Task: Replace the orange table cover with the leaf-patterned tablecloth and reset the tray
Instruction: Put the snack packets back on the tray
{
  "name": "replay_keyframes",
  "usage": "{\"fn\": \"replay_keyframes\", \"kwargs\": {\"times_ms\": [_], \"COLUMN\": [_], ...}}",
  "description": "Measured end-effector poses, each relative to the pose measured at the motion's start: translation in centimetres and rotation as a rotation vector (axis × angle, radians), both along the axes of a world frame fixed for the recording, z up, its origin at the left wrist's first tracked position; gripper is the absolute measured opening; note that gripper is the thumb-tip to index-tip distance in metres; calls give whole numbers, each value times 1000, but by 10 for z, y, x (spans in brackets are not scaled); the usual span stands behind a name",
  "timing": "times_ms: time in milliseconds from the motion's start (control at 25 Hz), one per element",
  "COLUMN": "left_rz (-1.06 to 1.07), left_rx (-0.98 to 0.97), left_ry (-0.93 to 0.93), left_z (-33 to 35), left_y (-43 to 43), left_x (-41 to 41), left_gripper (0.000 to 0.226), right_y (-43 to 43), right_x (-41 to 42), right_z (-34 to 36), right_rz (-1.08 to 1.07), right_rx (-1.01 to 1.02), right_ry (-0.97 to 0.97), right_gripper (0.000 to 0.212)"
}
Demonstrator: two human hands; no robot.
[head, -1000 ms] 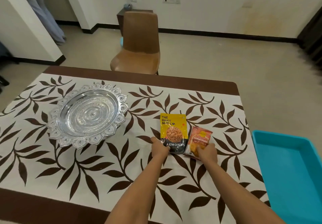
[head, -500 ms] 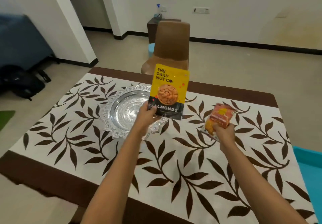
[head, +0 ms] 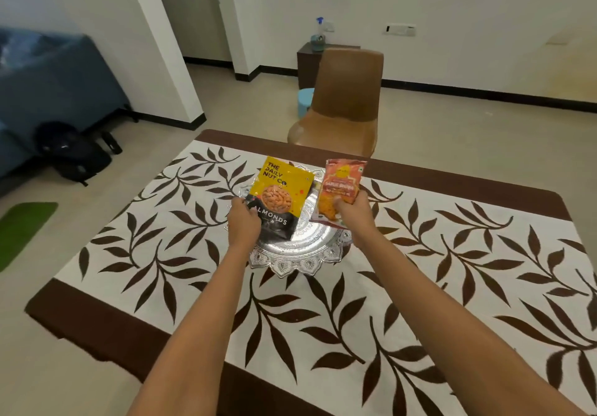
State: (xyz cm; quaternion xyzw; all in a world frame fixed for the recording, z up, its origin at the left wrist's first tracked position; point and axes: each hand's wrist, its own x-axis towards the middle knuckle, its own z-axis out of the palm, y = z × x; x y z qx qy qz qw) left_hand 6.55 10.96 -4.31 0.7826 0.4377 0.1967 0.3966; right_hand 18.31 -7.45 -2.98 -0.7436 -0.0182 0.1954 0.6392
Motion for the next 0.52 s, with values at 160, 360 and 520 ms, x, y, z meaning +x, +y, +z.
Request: {"fn": "replay_keyframes", "kwargs": {"times_ms": [160,360,520], "left_rz": [69,-529,-692], "left_rx": [373,779,735], "left_ry": [193,331,664], "left_z": [-15,-25,-36], "left_y": [-18,-28,-12], "left_x": [4,8,11], "left_gripper": [32,56,59], "right_y": [28,43,42], "right_x": [-3,-15,-25], "right_z": [-7,-16,-41], "right_rz": [60,121,379], "right_rx": [-51,-250,-762], "right_ry": [21,-145,-789], "right_gripper": [28,64,83]}}
